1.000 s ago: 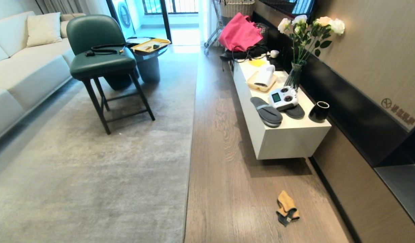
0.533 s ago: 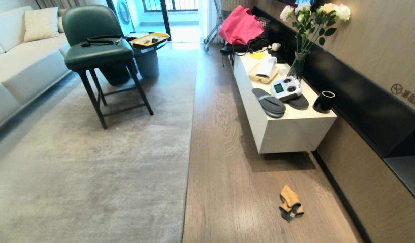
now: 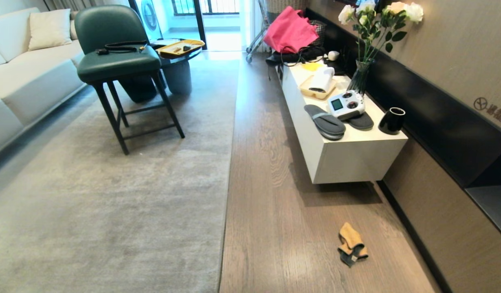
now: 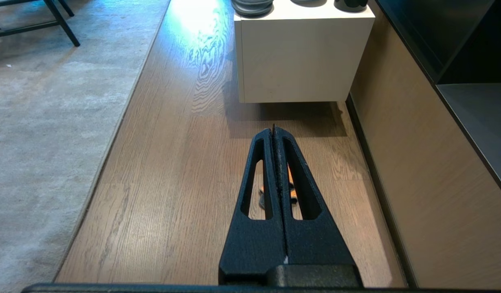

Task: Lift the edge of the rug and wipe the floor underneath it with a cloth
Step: Pick up the rag

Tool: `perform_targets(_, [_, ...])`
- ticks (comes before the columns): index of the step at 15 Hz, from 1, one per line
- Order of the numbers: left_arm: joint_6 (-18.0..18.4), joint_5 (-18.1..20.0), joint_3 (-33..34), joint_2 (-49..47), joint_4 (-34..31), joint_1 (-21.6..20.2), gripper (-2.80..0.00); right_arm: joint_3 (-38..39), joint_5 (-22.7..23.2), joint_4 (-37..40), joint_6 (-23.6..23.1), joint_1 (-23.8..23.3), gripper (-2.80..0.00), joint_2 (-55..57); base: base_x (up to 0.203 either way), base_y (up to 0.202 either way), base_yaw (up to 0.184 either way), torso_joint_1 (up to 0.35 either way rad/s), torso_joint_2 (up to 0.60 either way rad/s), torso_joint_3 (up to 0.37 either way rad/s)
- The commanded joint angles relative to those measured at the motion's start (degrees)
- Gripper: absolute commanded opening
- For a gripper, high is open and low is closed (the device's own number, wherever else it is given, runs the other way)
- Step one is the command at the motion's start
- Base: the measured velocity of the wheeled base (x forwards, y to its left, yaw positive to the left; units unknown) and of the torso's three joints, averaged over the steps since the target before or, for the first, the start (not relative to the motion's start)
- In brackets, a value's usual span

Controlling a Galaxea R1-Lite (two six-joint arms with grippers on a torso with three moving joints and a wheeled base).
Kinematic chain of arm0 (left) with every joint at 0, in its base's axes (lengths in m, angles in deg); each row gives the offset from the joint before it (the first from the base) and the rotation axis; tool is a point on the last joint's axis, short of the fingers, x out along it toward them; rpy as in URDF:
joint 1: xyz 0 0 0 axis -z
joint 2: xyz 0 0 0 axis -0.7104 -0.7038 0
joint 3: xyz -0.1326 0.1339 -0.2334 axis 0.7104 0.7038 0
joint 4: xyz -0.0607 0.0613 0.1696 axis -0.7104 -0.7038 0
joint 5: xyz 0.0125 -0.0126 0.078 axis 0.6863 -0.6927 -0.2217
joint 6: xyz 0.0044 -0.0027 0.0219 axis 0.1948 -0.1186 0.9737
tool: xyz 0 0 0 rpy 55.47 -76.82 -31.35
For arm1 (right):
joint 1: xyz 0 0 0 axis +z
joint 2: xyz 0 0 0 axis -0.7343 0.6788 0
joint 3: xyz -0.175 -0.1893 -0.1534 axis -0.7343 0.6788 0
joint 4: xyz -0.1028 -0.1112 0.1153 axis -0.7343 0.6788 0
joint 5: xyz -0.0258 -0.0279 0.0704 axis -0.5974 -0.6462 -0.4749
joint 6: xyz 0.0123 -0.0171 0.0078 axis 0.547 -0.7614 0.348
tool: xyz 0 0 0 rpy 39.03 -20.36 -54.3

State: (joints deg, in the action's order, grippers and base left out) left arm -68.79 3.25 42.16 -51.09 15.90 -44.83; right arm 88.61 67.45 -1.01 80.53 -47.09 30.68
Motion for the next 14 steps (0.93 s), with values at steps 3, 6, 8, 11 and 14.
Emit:
perform_targets(3, [0.0, 0.0, 0.0, 0.0, 0.0, 0.0, -2.80, 0.0, 0.0, 0.0, 0.0, 0.0, -2.80, 0.1, 0.000, 0.000, 0.000, 0.000, 0.00, 0.000])
perform_targets(6, [0.0, 0.0, 0.0, 0.0, 0.0, 0.0, -2.80, 0.0, 0.0, 0.0, 0.0, 0.0, -2.80, 0.1, 0.000, 0.000, 0.000, 0.000, 0.00, 0.000])
perform_targets(8, [0.0, 0.0, 0.0, 0.0, -0.1, 0.0, -2.80, 0.0, 0.0, 0.0, -0.1, 0.0, -2.80, 0.1, 0.000, 0.000, 0.000, 0.000, 0.00, 0.000])
perform_targets(11, [0.0, 0.0, 0.0, 0.0, -0.1, 0.0, -2.80, 0.0, 0.0, 0.0, -0.1, -0.1, -2.80, 0.1, 0.000, 0.000, 0.000, 0.039, 0.07, 0.079])
perform_targets(14, [0.0, 0.0, 0.0, 0.0, -0.1, 0.0, -2.80, 0.0, 0.0, 0.0, -0.1, 0.0, -2.80, 0.1, 0.000, 0.000, 0.000, 0.020, 0.05, 0.055])
